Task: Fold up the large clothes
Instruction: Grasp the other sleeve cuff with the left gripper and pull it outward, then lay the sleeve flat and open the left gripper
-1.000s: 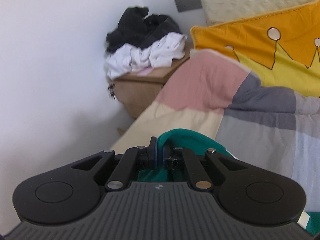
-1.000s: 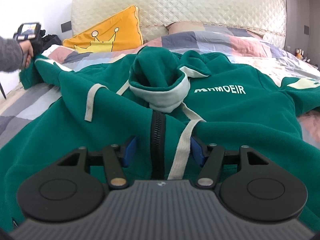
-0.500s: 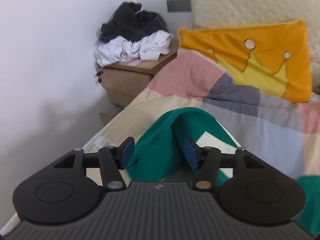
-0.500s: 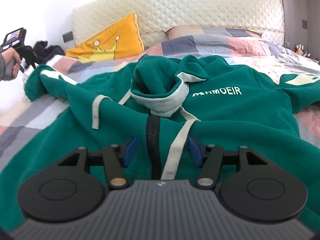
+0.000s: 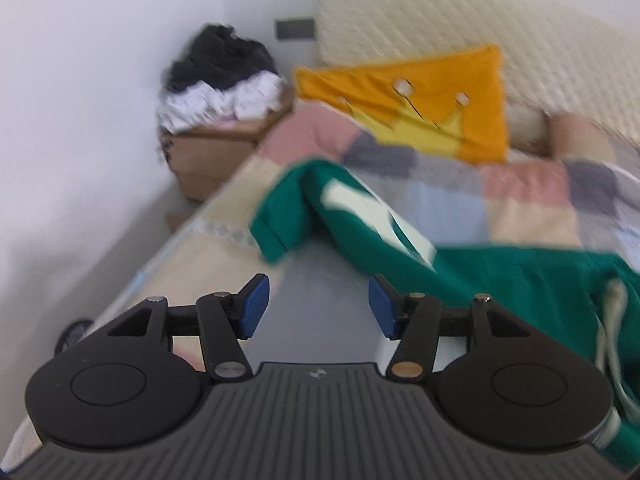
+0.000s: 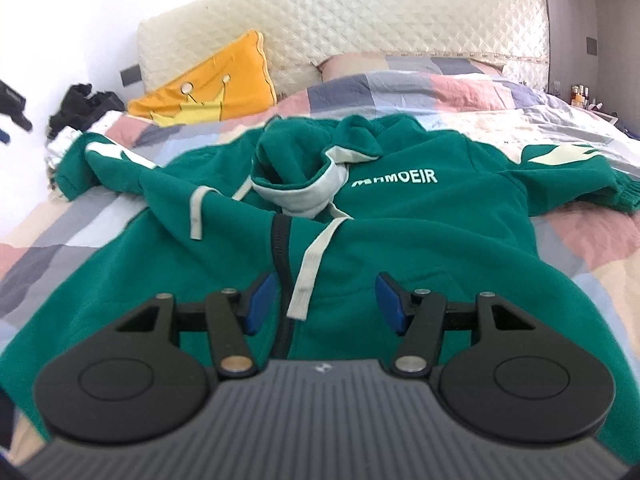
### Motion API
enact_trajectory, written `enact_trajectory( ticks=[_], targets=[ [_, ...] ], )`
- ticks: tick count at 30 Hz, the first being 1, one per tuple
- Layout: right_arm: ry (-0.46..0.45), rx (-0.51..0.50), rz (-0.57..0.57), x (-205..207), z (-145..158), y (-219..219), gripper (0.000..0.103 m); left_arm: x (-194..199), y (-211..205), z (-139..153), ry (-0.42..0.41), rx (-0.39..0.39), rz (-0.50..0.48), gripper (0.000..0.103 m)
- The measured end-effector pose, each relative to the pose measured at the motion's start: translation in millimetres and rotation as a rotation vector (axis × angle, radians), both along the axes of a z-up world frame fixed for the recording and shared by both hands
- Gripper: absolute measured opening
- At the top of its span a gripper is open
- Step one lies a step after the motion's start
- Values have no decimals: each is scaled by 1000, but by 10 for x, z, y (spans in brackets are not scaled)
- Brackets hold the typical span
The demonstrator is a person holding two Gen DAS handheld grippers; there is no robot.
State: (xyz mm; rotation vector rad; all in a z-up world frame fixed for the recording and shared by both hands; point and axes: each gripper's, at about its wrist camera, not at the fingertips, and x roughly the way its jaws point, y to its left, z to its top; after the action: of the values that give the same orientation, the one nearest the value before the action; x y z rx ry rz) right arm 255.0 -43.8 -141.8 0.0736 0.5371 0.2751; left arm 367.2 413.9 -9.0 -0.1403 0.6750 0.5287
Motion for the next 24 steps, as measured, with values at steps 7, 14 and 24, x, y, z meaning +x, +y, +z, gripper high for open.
enact_trajectory(
  ticks=[7,14,24],
  targets=[
    [-34,-23,-17,-353,234,-125,59,-708,-841,-191,57,-194,-121,61],
    [-35,9,6,-782,346,-305,59,-1316,-1804,-329,90,-297,-304,61],
    [-16,-4,-50,-898,422,-592,59,-1448,-2342,-944,301,-136,-344,61]
  ],
)
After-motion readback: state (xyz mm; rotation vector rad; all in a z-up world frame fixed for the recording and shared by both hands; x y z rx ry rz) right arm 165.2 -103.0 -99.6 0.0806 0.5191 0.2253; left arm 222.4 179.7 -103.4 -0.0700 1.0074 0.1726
